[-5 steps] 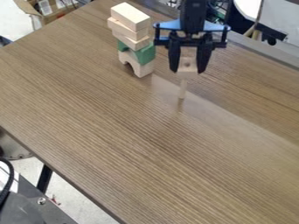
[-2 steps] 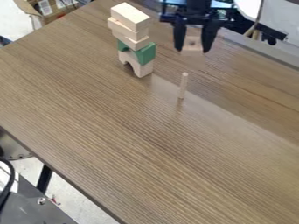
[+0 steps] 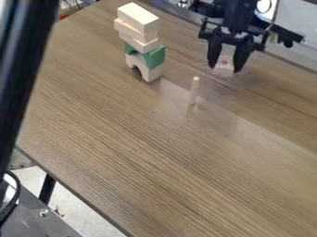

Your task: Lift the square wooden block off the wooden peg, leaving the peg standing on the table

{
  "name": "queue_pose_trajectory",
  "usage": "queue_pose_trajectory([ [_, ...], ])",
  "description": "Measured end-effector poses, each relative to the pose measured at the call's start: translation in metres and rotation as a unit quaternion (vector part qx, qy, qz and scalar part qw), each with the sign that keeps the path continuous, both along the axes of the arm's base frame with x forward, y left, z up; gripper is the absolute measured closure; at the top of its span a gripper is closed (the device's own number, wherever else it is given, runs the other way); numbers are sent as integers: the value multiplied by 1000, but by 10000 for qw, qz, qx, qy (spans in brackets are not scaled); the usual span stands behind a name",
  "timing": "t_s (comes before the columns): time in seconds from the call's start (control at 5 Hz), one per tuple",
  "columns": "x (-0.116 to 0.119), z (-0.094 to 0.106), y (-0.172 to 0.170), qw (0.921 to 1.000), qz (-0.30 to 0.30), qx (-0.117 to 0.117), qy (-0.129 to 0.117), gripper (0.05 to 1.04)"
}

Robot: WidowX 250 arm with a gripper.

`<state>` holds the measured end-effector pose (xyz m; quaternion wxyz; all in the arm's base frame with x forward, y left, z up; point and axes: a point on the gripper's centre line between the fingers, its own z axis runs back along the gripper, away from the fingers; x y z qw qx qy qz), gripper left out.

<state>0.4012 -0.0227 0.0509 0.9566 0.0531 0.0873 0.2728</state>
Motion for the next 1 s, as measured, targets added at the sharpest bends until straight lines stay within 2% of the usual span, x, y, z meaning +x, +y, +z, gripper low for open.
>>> queue_pose_trajectory([
  [0.2,-2,-22,3,9995,-73,83,289,460],
  [0.4,-3,-24,1,9995,-107,2,289,166],
  [0.6,-12,-14,-1,9997,-140,-114,190,82],
  [0.8,-18,36,1,9989,-117,-257,-363,83],
  [1.0,-29,97,-1,9933,-50,-448,-1060,83],
])
